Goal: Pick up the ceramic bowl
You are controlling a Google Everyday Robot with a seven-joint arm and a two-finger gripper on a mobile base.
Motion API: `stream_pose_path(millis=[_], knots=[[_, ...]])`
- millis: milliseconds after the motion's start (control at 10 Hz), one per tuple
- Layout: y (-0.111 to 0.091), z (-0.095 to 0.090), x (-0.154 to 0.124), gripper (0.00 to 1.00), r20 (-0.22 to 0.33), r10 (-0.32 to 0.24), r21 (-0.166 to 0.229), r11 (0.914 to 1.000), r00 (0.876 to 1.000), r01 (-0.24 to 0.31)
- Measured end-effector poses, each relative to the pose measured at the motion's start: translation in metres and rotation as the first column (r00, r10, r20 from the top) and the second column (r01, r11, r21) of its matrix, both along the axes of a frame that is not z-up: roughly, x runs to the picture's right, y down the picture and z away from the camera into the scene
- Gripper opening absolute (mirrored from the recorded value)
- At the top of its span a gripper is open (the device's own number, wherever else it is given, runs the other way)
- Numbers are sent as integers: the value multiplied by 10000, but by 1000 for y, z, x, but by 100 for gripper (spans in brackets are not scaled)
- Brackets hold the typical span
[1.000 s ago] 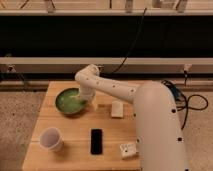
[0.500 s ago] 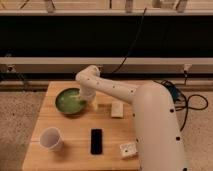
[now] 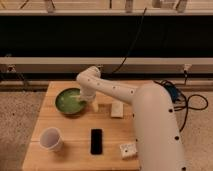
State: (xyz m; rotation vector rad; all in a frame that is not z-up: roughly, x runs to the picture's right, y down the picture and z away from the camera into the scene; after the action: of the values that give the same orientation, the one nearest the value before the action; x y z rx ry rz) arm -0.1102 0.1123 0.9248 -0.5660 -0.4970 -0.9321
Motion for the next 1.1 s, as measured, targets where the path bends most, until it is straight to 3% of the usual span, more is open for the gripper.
stream_pose_path(millis=[100,700,900,1100], knots=[[2,1,0,77,28,1,-14,10000,10000,-1],[3,2,1,32,61,38,-34,10000,10000,-37],[0,0,3,9,70,30,13,10000,10000,-31],[1,-1,2,1,81,22,-41,10000,10000,-21]])
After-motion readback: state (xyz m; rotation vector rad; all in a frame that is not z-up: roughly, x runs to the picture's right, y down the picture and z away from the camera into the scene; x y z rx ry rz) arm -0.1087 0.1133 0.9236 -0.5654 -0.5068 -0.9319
